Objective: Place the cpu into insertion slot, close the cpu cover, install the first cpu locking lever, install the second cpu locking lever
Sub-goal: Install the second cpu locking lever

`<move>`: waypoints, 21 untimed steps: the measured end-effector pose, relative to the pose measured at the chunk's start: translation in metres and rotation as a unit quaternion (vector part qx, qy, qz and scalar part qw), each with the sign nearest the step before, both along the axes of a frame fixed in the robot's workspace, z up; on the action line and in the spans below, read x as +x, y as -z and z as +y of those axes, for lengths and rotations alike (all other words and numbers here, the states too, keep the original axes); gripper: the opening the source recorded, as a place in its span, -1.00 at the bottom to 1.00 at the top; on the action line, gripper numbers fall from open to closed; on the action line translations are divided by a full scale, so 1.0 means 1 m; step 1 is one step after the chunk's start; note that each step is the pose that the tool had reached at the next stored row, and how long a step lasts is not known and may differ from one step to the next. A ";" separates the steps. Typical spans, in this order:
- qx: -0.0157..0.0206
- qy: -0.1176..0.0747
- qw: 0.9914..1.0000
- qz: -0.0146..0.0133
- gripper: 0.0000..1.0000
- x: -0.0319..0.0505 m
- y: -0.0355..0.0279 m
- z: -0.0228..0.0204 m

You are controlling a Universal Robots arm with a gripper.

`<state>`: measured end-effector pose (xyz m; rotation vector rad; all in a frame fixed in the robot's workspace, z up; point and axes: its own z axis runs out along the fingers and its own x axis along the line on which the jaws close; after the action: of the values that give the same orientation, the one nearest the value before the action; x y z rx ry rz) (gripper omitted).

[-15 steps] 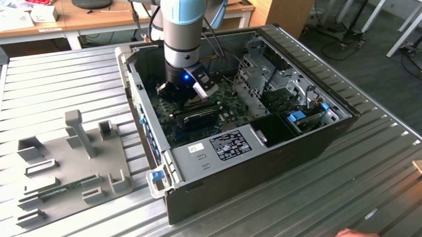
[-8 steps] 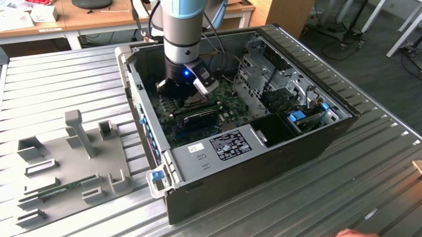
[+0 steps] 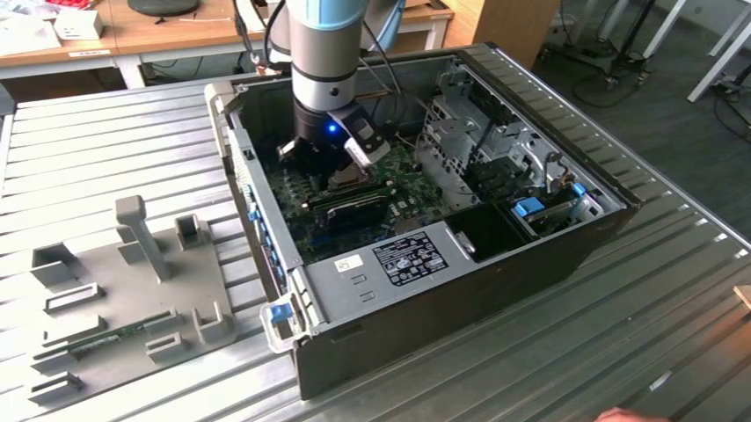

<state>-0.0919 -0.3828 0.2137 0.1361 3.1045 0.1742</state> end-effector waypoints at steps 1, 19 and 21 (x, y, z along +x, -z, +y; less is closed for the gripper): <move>0.000 0.000 1.000 0.000 -0.80 0.0022 0.0001 0.0000; 0.001 0.000 1.000 0.001 -0.80 0.0452 0.0008 0.0078; 0.001 0.000 1.000 0.001 -0.80 0.0452 0.0008 0.0124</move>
<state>-0.0467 -0.3704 0.2128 0.1366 3.1072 0.1765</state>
